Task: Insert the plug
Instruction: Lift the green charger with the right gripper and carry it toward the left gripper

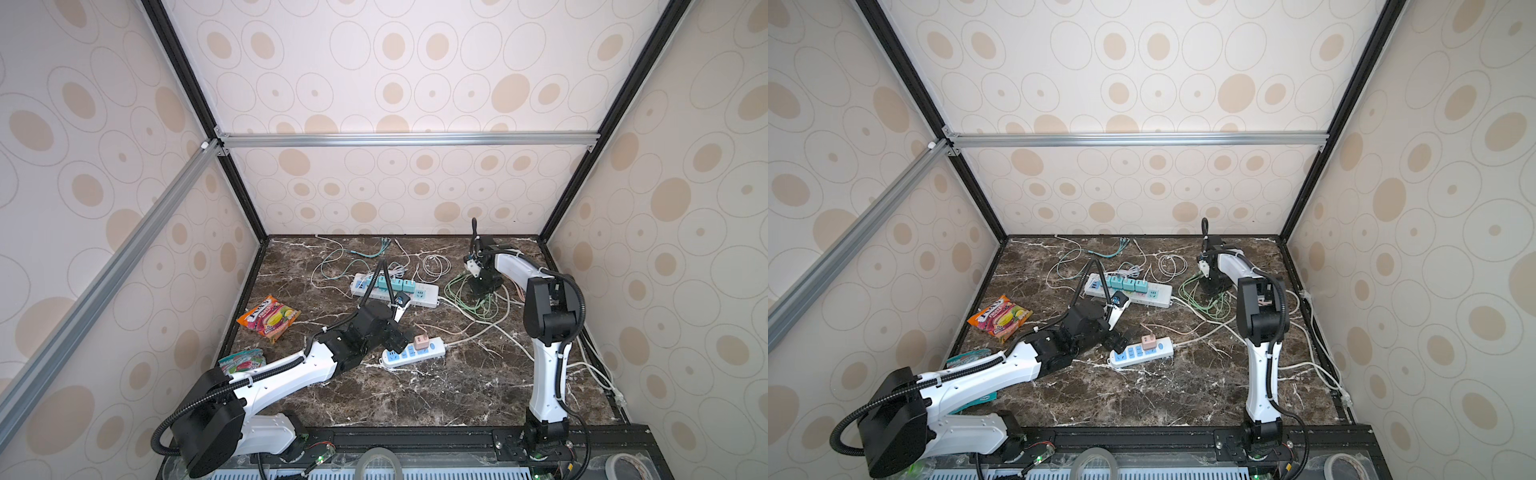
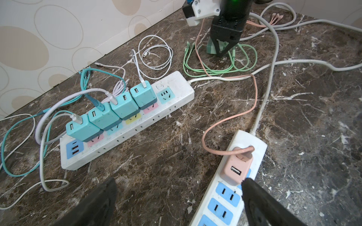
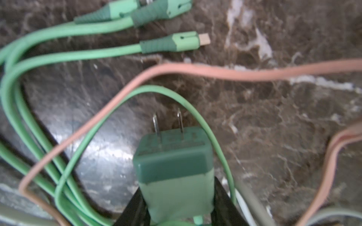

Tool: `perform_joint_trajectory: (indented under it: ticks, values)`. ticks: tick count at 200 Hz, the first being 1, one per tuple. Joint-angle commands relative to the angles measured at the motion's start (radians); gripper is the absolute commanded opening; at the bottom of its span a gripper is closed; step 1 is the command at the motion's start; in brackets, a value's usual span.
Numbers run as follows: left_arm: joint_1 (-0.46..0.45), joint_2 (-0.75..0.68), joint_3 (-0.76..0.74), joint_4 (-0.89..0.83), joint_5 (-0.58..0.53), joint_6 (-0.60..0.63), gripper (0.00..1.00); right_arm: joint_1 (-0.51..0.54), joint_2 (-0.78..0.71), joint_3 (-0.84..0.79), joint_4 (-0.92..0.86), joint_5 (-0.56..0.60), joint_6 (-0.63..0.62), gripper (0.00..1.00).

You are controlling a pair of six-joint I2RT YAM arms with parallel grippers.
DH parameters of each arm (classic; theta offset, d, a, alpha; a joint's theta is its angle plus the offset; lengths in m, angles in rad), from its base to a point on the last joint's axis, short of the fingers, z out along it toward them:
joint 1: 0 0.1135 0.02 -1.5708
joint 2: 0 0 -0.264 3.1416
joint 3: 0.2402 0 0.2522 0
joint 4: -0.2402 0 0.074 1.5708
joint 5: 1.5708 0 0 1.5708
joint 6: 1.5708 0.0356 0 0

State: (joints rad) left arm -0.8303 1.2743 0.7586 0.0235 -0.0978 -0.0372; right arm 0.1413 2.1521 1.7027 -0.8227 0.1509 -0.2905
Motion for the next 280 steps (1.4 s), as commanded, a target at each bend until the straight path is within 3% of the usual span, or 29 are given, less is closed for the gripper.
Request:
perform_joint_trajectory:
  ticks: [1, 64, 121, 185, 235, 280]
  values:
    - [0.01, -0.003, 0.016, 0.027, -0.013, -0.009, 0.98, 0.015, -0.177, -0.045, 0.04, 0.125, -0.075, 0.28]
    - [0.041, -0.018, 0.047, 0.053, 0.061, -0.044, 0.98, 0.09, -0.532, -0.229, 0.293, 0.254, -0.411, 0.27]
    - [0.067, -0.046, 0.04, 0.082, 0.099, -0.08, 0.98, 0.134, -0.751, -0.359, 0.564, 0.246, -0.688, 0.27]
    - [0.127, -0.085, 0.052, 0.099, 0.15, -0.164, 0.98, 0.223, -0.88, -0.444, 0.734, 0.249, -0.806, 0.27]
    - [0.176, -0.128, 0.068, 0.099, 0.178, -0.247, 0.98, 0.332, -0.88, -0.413, 0.777, 0.12, -0.779, 0.27]
    - [0.24, -0.156, 0.128, -0.03, 0.052, -0.361, 0.99, 0.477, -0.779, -0.291, 0.783, 0.055, -0.813, 0.28]
